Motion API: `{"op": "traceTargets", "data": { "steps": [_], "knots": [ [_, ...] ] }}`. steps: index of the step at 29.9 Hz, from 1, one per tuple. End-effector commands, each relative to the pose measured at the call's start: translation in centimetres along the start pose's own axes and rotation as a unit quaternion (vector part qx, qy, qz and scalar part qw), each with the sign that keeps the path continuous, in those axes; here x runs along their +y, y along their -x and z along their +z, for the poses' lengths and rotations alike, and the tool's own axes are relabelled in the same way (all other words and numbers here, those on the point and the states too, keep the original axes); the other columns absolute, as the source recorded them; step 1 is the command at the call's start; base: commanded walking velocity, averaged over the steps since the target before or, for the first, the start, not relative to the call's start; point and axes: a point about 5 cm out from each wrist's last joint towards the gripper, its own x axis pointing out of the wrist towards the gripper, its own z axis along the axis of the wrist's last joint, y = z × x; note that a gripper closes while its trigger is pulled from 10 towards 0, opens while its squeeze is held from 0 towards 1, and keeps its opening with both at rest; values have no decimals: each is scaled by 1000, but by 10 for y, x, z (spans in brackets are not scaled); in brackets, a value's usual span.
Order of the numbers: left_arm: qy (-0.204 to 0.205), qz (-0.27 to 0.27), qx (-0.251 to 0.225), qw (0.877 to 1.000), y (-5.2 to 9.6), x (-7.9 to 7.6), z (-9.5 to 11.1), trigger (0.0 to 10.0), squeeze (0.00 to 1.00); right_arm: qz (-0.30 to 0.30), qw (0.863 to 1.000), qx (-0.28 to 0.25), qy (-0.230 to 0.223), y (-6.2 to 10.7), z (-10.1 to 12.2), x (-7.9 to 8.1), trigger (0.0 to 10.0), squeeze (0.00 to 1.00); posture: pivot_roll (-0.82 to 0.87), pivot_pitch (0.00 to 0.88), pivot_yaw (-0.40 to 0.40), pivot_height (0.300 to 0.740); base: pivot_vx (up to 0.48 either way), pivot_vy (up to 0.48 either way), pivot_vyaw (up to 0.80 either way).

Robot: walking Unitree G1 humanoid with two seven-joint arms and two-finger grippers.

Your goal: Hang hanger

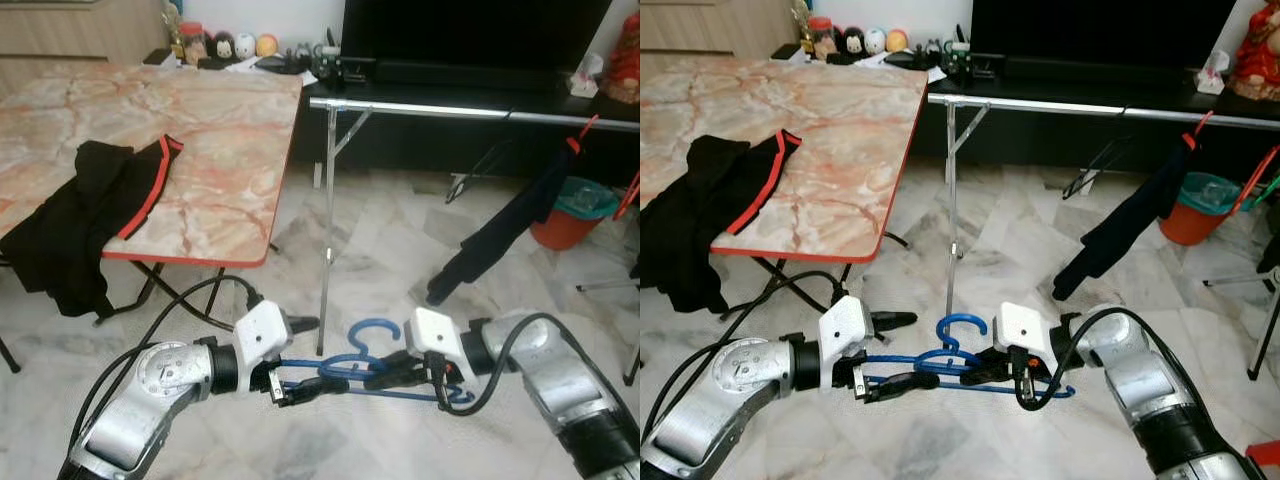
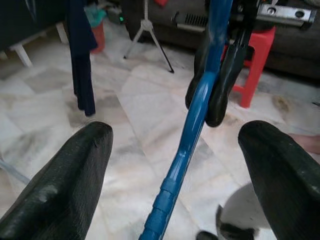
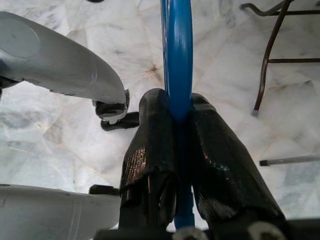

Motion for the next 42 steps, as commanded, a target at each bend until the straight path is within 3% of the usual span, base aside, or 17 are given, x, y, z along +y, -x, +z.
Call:
{"op": "traceTargets", "data": {
  "steps": [1,10,11,12,13,14,42],
  "knots": [
    [2,-27,2,1000,-2,-8,4,10000,0,5,1000,-5,13,-2,7,2,10000,0,40,0,-54,740,0,0,0],
    [-15,-14,44,999,-5,-5,-3,10000,0,6,999,-30,17,-7,20,3,10000,0,35,0,-56,740,0,0,0],
    [-16,-11,46,999,-5,-5,-2,9373,0,7,999,-30,16,-8,20,3,10000,0,35,0,-56,740,0,0,0],
    [-16,-10,47,999,-5,-4,-2,7725,0,8,999,-30,17,-8,20,4,10000,0,35,0,-56,740,0,0,0],
    [-16,-6,47,999,-5,-4,-2,3098,0,9,999,-32,17,-9,21,4,10000,0,35,0,-56,740,0,0,0],
    [-15,-3,46,999,-5,-3,-2,0,0,10,999,-33,16,-9,21,4,10000,0,38,0,-58,740,0,0,0],
    [-19,-23,59,998,-7,-5,-5,0,0,-5,999,-38,12,-9,24,1,10000,0,39,0,-58,740,0,0,0]
  ]
}}
